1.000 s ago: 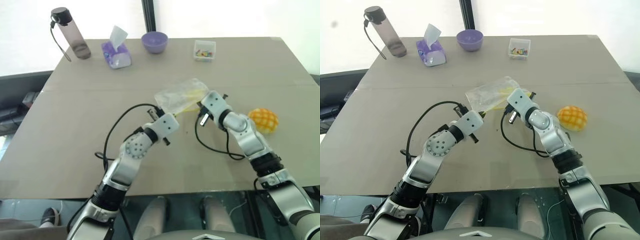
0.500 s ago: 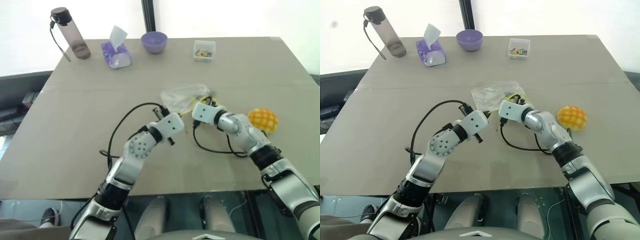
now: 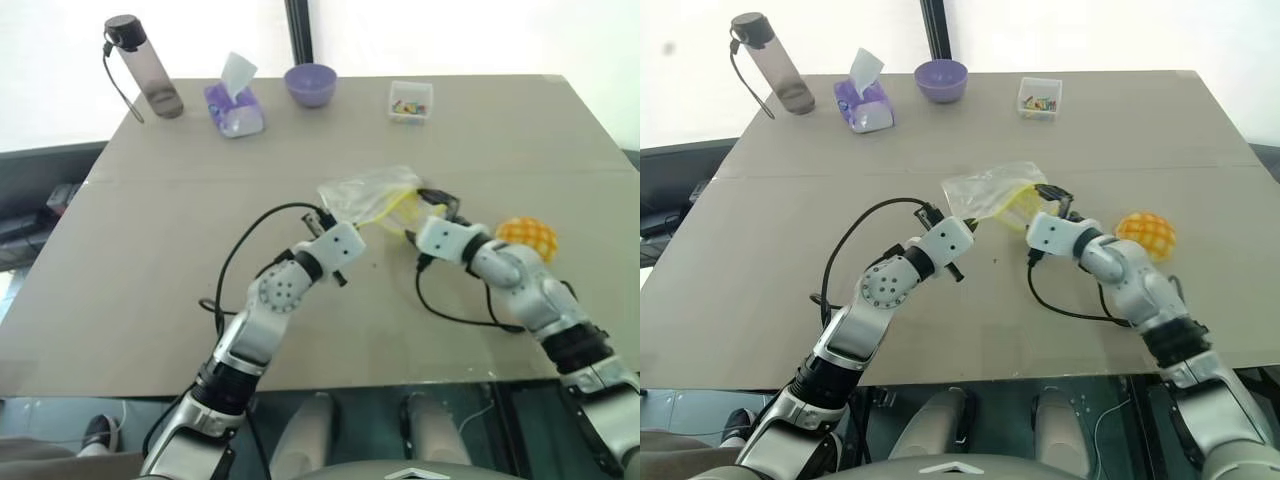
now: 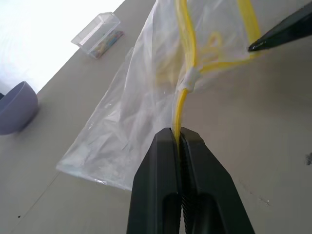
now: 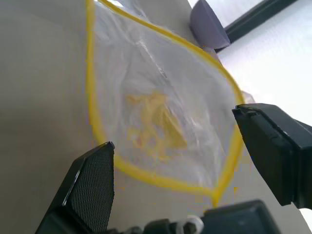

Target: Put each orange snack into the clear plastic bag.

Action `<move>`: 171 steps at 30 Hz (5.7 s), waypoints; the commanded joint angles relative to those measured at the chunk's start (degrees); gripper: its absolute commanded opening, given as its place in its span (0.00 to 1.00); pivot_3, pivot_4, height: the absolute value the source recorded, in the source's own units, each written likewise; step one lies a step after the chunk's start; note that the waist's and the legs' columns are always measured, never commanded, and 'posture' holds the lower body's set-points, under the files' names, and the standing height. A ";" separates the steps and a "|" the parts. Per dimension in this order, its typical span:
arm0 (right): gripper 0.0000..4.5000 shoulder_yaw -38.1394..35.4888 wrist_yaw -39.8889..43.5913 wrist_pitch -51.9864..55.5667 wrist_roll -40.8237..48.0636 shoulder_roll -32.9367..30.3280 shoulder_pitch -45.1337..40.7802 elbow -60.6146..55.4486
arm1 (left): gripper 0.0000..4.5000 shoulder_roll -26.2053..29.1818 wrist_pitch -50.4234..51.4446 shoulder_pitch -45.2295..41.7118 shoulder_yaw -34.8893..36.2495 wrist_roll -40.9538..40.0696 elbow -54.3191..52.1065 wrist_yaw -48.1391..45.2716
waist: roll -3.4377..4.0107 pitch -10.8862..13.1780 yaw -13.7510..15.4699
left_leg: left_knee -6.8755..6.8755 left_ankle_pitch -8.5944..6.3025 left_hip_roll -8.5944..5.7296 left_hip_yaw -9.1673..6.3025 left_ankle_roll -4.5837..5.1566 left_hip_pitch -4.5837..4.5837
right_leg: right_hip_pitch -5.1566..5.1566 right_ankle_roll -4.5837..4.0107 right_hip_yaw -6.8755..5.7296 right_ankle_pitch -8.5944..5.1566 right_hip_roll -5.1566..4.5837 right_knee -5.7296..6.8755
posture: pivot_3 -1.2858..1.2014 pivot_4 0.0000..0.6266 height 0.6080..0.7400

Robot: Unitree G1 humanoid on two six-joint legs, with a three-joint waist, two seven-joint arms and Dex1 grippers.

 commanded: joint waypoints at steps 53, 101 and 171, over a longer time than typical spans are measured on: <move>0.01 -21.10 4.00 59.64 45.64 14.12 0.08 -22.30 | 0.00 -0.18 -2.59 -1.49 1.07 -0.16 1.01 0.44 | 0.11 -0.07 -0.08 | 0.10 -0.14 0.04 -0.07 0.24 0.03 | 0.02 0.01 -0.02 0.00 0.03 0.13 | 0.52 0.24 1.00; 0.01 -21.22 15.64 46.66 52.06 14.04 -18.31 11.03 | 0.00 5.28 -11.01 -3.71 2.79 -11.67 4.83 -14.47 | 0.14 -0.05 -1.09 | 0.07 -0.14 0.03 -0.07 0.24 -0.01 | -0.03 0.00 -0.01 0.00 0.03 0.12 | 0.52 0.24 1.00; 0.83 -9.96 25.22 35.98 39.55 -4.95 -3.49 -2.92 | 0.00 1.76 -14.06 -4.69 3.42 -15.56 11.57 -14.80 | 0.12 -0.03 -1.05 | 0.22 -0.14 0.01 0.20 0.25 -0.10 | -0.28 0.02 0.26 0.00 0.00 0.45 | 0.52 0.24 1.00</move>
